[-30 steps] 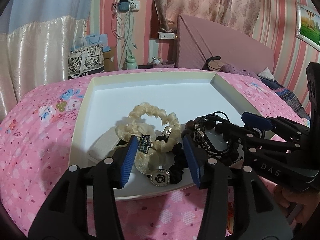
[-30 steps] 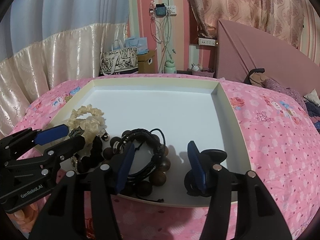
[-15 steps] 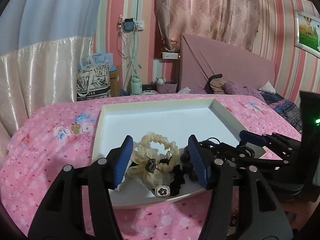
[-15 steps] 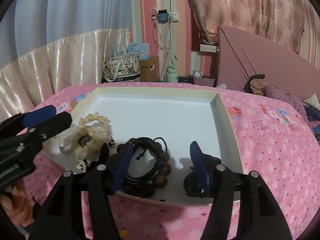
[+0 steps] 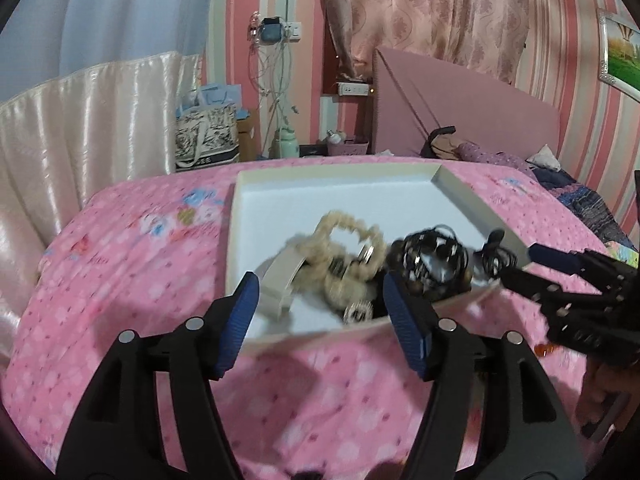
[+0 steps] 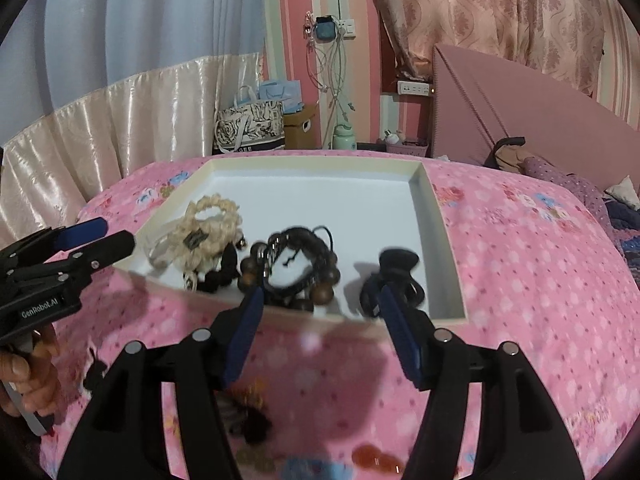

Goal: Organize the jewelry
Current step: 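Move both grippers back to the remaining jewelry on the bedspread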

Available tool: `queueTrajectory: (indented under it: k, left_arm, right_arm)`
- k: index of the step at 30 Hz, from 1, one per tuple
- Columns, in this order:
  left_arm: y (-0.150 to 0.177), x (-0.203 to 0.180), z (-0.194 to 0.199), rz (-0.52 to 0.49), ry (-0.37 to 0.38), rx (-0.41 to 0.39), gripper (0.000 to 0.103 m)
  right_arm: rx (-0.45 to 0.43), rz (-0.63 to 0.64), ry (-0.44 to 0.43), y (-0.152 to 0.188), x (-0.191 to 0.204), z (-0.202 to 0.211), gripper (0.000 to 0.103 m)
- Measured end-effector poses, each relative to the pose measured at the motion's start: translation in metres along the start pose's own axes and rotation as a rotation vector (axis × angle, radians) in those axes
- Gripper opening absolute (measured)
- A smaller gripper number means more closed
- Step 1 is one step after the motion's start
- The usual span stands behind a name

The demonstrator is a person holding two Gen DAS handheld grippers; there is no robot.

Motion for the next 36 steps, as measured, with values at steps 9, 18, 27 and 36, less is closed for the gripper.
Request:
queueTrajectory:
  k: [9,18,27,36]
  left_arm:
    - [0.047,0.011,0.032,0.002,-0.039,-0.004,0.065]
    - [0.057,0.015,0.046,0.006,-0.087,-0.051,0.065]
    - [0.058,0.015,0.049,0.006,-0.124,-0.056,0.072]
    - [0.059,0.029,0.051,0.053,-0.144,-0.035,0.073]
  right_arm:
    - [-0.003,-0.024,0.025,0.041,-0.011,0.028,0.061]
    - [-0.025,-0.045,0.035,0.055,-0.019,0.039,0.061]
    - [-0.025,-0.018,0.057,0.055,-0.017,0.04,0.063]
    - [-0.017,-0.118,-0.008,0.059,-0.034,0.045,0.063]
Point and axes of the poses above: each gripper's, at about its wrist camera, not at the fingertips, and z roughly against the way its jaws point, x to its left, y to its underside, the point moved 10 cm from there along -z, roughly the way its jaws point, and after that the axes turned 1 degree about z, right-handed, at the moved point
